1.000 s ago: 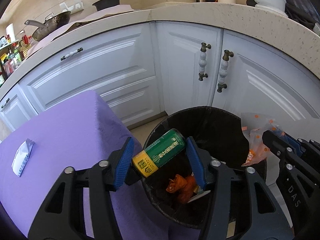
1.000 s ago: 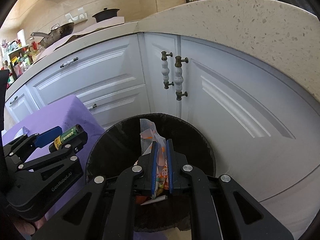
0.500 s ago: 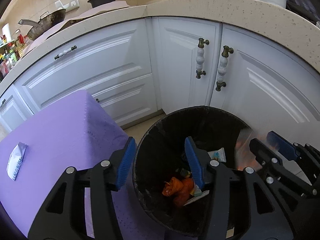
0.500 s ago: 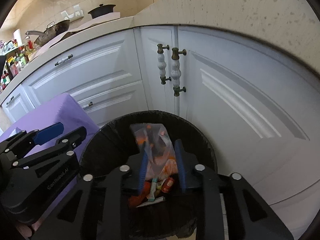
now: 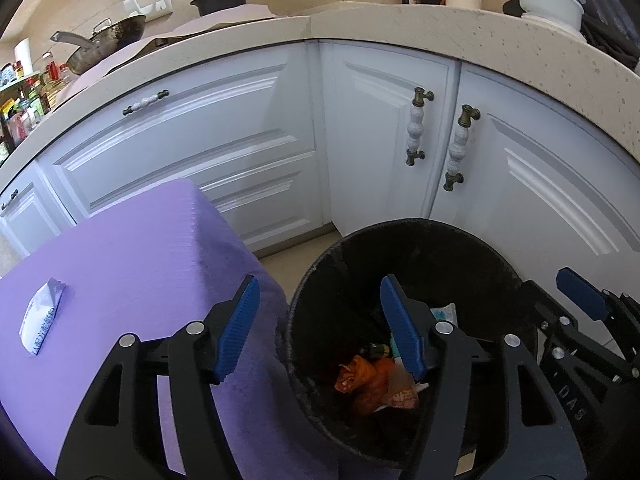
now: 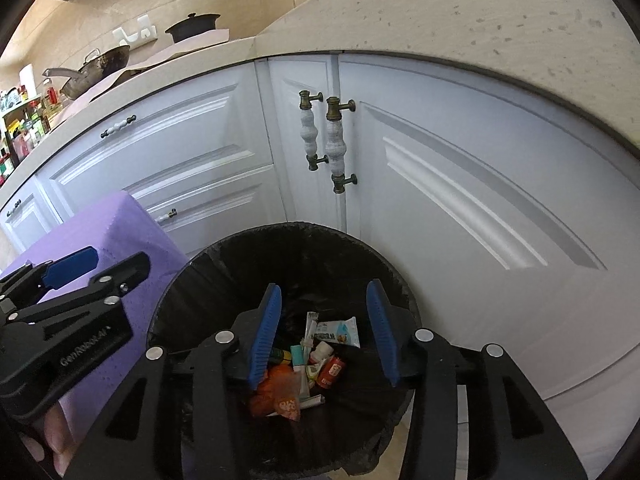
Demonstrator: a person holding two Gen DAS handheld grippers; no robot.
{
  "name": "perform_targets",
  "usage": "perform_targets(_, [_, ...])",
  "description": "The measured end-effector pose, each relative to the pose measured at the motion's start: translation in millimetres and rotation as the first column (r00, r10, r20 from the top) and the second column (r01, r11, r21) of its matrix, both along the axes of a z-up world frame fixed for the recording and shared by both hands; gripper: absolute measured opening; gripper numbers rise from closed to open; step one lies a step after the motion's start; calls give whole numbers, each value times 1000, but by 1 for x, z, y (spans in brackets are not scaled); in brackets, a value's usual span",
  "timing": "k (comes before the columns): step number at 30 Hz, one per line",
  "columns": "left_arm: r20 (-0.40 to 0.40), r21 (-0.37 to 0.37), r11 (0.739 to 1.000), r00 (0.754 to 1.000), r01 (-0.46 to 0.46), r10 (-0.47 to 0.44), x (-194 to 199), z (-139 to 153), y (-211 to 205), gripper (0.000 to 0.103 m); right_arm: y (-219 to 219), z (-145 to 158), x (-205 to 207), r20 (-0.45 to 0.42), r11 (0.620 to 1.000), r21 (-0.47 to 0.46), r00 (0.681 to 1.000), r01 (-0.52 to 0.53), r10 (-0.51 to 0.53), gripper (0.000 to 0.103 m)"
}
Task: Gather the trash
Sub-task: 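Open both tools to drop the can and bag into the bin, then move both open tools back over the table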
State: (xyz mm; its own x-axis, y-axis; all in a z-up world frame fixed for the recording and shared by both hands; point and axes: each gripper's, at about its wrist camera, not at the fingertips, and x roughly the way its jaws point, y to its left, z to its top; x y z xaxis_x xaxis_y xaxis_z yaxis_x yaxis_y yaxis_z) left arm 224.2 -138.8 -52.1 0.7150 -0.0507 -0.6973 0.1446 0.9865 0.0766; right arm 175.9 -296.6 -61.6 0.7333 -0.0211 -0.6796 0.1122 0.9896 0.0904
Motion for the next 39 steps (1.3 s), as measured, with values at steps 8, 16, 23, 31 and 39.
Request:
perform_targets(8, [25, 2, 999, 999, -41, 40, -13, 11, 29, 67, 8, 9, -3, 19, 1000, 0, 1000, -7, 7, 47])
perform_targets(16, [37, 21, 992, 992, -123, 123, -30, 18, 85, 67, 37, 18, -3, 35, 998, 4, 998, -55, 55, 48])
perform_targets(23, [59, 35, 975, 975, -218, 215, -45, 27, 140, 68, 84, 30, -1, 57, 988, 1, 987, -154, 153, 48])
perform_targets(31, [85, 45, 940, 939, -337, 333, -60, 34, 210, 75, 145, 40, 2, 70, 965, -1, 963, -262, 261, 49])
perform_targets(39, [65, 49, 909, 910, -413, 410, -55, 25, 266, 80, 199, 41, 7, 58, 933, -12, 931, -360, 360, 49])
